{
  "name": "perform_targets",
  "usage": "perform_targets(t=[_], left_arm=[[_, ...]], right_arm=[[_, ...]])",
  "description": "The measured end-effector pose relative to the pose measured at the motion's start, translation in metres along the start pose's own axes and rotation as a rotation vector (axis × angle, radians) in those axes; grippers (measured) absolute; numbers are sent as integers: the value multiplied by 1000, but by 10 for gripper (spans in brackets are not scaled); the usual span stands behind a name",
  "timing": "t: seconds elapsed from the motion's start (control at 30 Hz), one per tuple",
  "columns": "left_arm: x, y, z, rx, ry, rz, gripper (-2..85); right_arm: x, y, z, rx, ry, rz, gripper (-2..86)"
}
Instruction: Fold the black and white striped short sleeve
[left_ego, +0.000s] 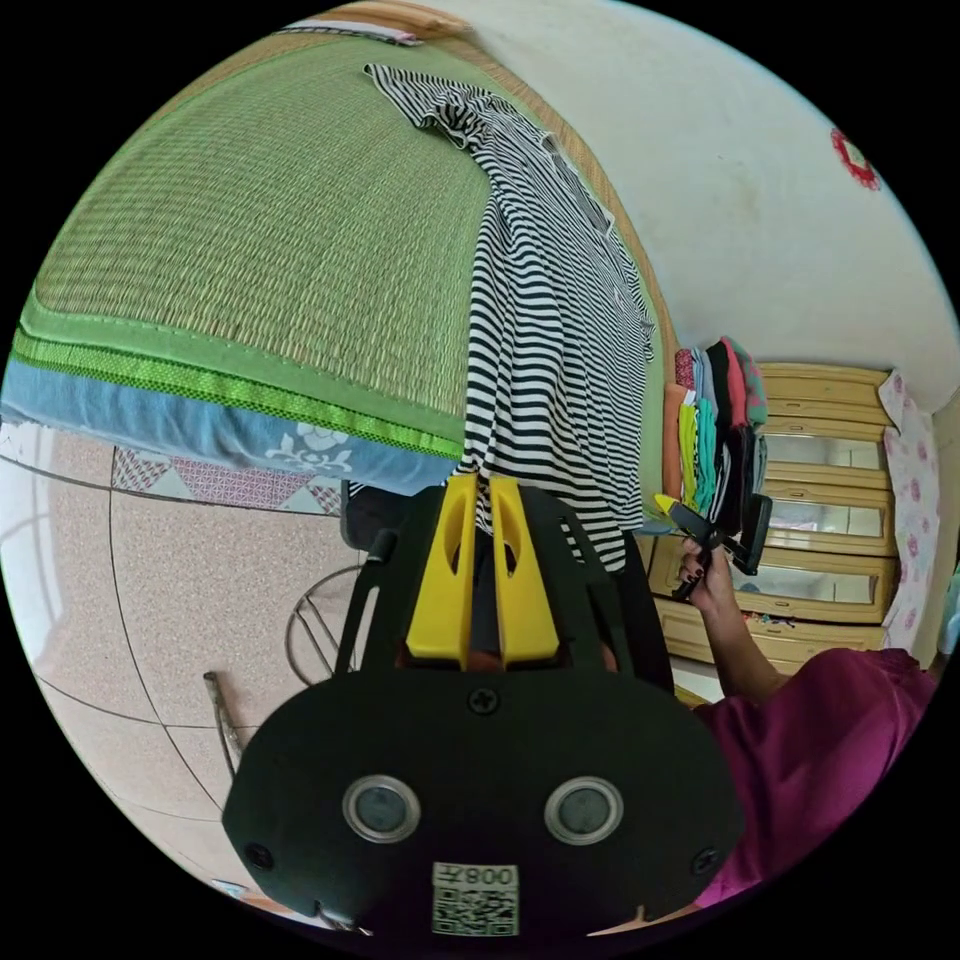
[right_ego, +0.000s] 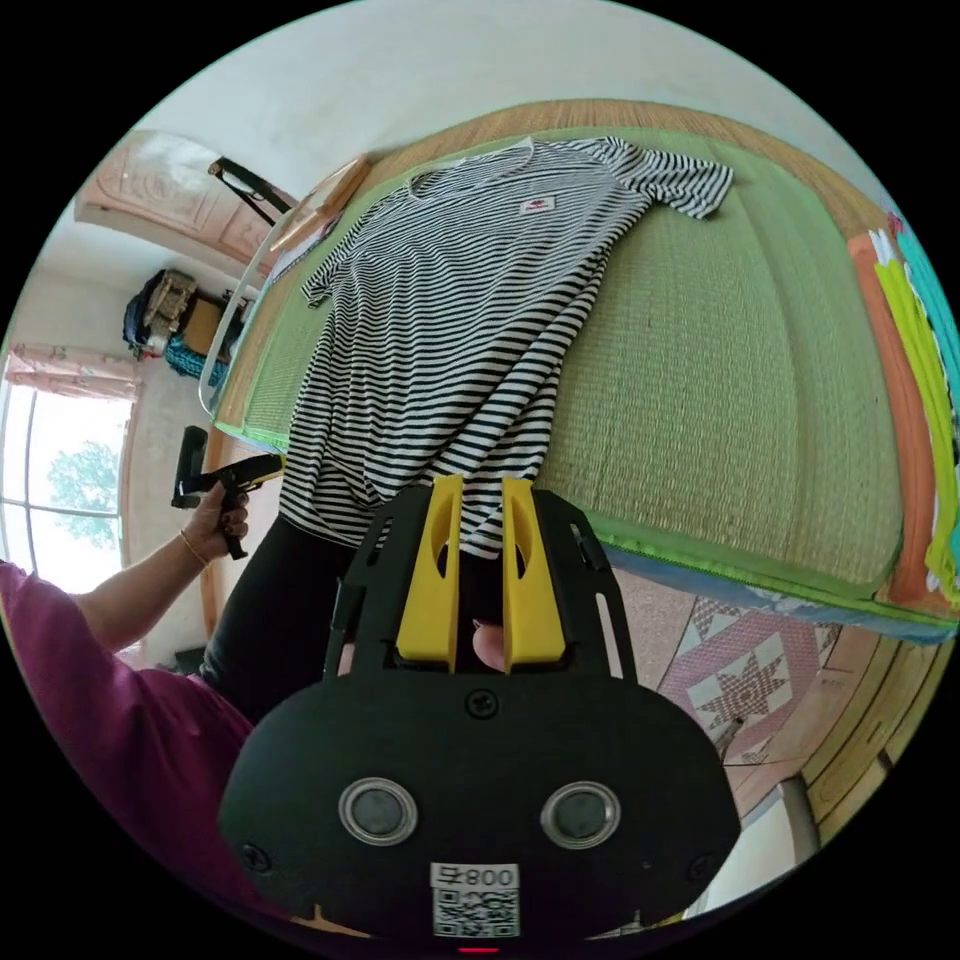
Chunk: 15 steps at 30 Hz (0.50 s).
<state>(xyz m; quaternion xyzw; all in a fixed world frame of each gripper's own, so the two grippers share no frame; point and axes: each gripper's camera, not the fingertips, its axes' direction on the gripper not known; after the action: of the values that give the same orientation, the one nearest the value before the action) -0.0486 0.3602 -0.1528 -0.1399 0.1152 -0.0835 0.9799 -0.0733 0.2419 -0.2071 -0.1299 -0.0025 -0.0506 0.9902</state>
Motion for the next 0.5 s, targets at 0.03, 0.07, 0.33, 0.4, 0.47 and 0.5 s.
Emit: perform_targets(t=[0.03, 0.07, 0.33, 0.4, 0.47, 0.5], left_arm=[[0, 6, -2, 3, 6, 6, 24], [-1, 9, -3, 8, 12, 6, 22], [-7, 49, -25, 91, 97, 11, 12], [-7, 56, -30, 104, 117, 20, 11], [-5, 61, -36, 120, 131, 29, 10], [-3, 65, -41, 134, 147, 40, 10]], right_arm=[[-6, -3, -4, 3, 17, -19, 71], [-10, -6, -5, -4, 35, -33, 71], [-16, -7, 14, -114, 134, -31, 26], [-13, -5, 8, -113, 115, -28, 10], [-6, -3, -4, -115, 82, -18, 1], [-4, -2, -9, -108, 74, -18, 0]])
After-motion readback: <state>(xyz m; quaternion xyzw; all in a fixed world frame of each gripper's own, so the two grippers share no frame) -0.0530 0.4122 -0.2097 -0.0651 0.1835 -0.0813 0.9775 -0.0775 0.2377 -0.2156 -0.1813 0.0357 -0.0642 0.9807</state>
